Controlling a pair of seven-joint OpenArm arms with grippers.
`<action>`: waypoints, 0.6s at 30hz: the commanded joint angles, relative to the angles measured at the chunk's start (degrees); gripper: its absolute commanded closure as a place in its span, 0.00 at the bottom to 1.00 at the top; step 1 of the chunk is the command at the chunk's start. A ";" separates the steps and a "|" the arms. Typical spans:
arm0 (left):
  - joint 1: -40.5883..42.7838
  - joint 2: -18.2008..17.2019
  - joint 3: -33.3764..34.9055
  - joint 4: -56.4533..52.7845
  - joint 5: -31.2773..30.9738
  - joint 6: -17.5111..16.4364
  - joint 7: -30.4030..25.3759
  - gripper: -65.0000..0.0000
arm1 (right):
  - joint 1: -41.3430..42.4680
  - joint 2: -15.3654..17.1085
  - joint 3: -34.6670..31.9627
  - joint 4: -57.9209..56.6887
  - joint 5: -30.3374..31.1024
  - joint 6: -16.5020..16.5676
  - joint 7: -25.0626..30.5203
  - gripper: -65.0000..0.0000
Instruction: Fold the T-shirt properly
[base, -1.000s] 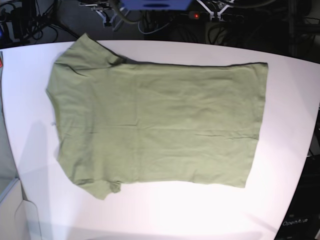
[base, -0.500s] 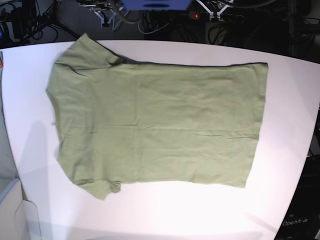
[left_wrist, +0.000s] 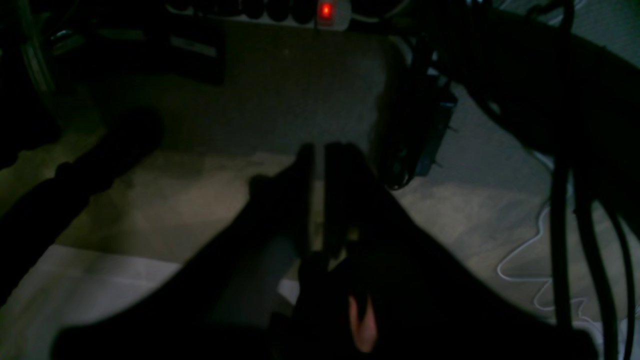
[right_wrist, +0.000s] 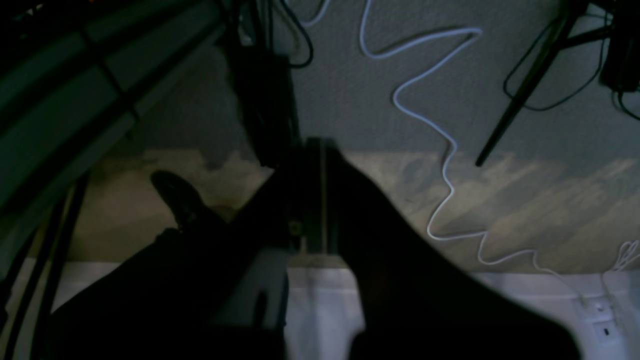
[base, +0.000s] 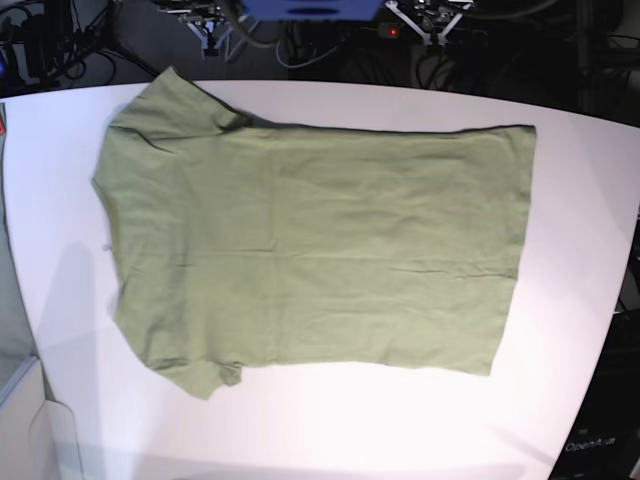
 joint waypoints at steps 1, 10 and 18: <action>0.34 -0.07 0.10 0.07 0.16 0.16 0.08 0.95 | -0.15 0.21 0.17 0.01 0.01 -0.84 0.04 0.98; 0.34 -0.07 0.37 0.07 0.34 0.16 0.08 0.95 | -0.15 0.21 0.17 0.01 0.01 -0.84 0.04 0.99; 0.34 -0.07 0.45 0.07 0.43 0.16 0.08 0.95 | -0.24 0.21 0.17 -0.07 0.01 -0.84 0.04 0.99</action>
